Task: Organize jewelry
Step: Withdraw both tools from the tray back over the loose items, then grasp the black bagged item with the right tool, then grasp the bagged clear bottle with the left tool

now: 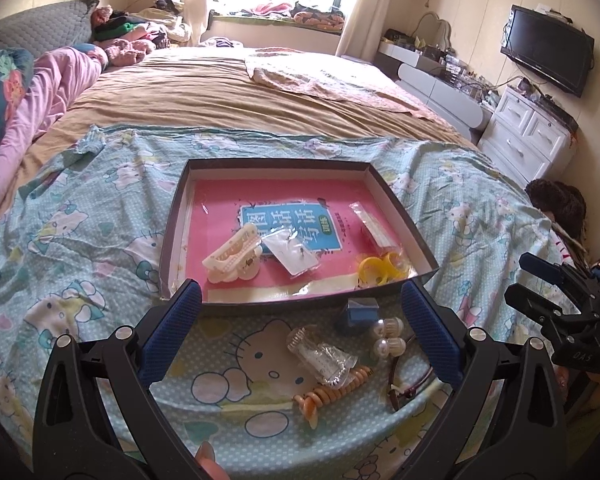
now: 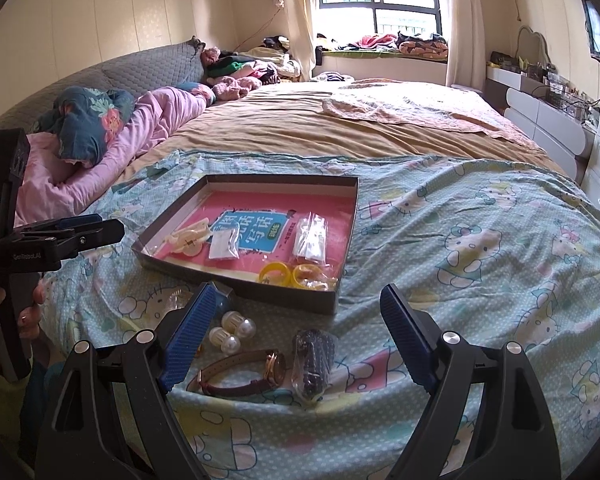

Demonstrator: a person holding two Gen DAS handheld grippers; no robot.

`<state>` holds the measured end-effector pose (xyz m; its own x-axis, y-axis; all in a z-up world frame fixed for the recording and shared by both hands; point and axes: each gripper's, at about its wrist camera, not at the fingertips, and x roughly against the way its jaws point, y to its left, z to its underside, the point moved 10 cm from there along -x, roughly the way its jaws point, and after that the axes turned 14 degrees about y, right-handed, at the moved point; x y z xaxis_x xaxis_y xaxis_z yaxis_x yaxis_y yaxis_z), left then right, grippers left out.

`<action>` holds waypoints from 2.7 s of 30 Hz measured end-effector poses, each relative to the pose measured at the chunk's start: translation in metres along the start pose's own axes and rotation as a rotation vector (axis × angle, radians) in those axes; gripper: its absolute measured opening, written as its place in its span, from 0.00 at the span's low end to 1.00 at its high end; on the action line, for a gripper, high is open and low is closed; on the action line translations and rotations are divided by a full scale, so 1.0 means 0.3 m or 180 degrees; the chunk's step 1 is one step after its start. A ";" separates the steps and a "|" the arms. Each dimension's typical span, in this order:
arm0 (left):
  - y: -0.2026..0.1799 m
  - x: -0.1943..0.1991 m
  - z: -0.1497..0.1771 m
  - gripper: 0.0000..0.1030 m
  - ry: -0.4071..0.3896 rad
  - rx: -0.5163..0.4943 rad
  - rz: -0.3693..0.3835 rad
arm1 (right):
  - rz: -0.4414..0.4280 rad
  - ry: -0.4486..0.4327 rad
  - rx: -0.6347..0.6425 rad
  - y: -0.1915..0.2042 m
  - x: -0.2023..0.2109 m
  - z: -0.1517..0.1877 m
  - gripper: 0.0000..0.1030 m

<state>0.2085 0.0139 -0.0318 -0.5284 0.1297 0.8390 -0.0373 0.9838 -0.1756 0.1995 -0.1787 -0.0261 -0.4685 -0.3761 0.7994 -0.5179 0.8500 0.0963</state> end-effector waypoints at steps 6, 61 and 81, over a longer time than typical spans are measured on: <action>-0.005 -0.025 0.031 0.91 0.0072 -0.0022 -0.0033 | -0.0007 0.0068 0.0012 -0.002 -0.019 0.036 0.81; -0.007 -0.356 0.208 0.90 0.0769 -0.0160 -0.0269 | -0.0214 0.0608 0.0144 -0.068 -0.347 0.176 0.30; -0.046 -0.312 0.171 0.35 0.0573 -0.0311 -0.0204 | -0.0164 0.0437 0.0009 -0.093 -0.239 0.145 0.28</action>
<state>0.2151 -0.0182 -0.1343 -0.3671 0.0780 0.9269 0.0211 0.9969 -0.0755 0.2162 -0.1915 -0.1118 -0.3390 -0.3649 0.8671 -0.5408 0.8298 0.1377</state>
